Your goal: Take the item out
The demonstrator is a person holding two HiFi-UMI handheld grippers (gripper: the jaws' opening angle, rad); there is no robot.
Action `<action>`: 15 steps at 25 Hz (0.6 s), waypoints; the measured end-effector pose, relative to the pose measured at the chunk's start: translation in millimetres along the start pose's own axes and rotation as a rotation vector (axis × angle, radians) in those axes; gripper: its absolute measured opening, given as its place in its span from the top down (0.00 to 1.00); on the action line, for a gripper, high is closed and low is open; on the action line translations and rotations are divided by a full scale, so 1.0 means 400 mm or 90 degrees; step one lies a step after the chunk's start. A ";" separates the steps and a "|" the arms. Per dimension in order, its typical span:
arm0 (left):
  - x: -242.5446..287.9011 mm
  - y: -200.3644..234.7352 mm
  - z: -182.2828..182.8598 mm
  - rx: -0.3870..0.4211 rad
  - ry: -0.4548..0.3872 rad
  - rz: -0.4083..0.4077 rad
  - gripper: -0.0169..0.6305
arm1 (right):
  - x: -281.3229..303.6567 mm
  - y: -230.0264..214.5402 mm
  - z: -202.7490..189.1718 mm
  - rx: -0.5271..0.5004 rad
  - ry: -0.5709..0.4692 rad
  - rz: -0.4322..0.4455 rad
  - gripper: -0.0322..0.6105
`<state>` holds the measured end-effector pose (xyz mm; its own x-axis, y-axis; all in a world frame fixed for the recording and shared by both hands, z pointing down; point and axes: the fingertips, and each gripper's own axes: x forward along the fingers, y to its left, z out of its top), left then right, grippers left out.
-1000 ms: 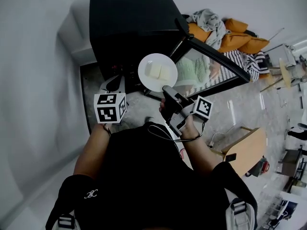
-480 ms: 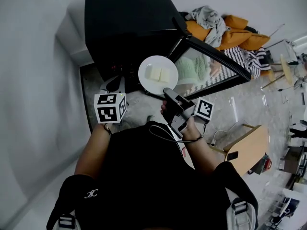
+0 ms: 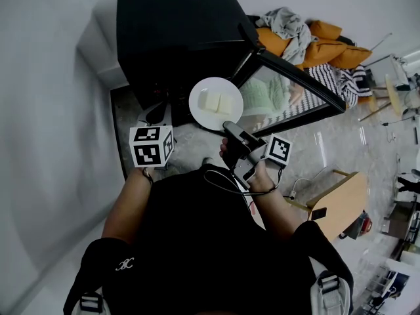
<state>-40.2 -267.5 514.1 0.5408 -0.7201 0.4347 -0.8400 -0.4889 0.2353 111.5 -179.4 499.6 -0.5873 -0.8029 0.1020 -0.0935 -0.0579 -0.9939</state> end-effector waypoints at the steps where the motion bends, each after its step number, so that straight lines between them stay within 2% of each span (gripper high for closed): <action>1: 0.001 0.000 0.000 0.000 0.000 0.000 0.97 | 0.001 0.000 0.001 -0.001 0.000 -0.001 0.92; 15: 0.002 0.006 -0.005 -0.001 0.002 -0.004 0.97 | 0.007 -0.013 -0.007 -0.007 0.003 -0.005 0.92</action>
